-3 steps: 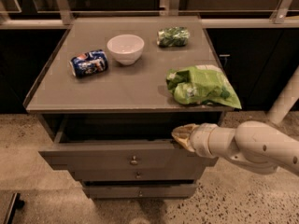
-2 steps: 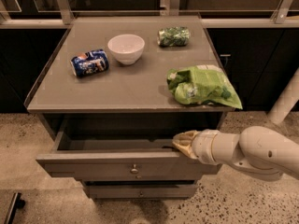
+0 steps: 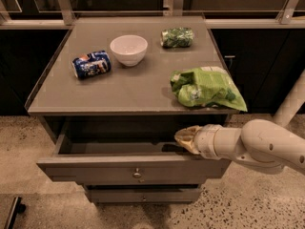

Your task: Open top drawer

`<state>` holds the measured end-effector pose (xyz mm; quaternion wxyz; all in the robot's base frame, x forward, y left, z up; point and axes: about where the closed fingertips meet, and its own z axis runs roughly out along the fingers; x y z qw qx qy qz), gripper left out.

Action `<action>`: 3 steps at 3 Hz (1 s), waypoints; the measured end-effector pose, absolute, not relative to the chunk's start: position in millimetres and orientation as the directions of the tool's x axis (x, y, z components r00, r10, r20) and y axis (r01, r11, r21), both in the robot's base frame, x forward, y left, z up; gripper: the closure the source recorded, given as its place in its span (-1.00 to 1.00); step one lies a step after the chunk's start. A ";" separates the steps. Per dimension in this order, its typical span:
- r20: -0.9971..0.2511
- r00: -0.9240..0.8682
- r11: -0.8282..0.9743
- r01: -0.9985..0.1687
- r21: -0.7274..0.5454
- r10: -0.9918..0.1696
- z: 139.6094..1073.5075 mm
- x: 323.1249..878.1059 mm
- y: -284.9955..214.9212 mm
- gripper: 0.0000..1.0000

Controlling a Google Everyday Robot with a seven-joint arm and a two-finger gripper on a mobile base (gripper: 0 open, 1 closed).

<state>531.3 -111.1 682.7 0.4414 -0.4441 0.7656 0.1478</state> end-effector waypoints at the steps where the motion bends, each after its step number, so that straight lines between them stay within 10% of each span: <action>1: -0.797 -0.224 0.555 -0.816 -0.162 -0.561 677.4 530.6 -109.2 1.00; 3: -0.785 -0.257 0.541 -0.833 -0.117 -0.564 655.9 523.1 -108.1 1.00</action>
Offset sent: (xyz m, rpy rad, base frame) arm -0.0160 0.0006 -0.0542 -0.0092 0.1251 0.0344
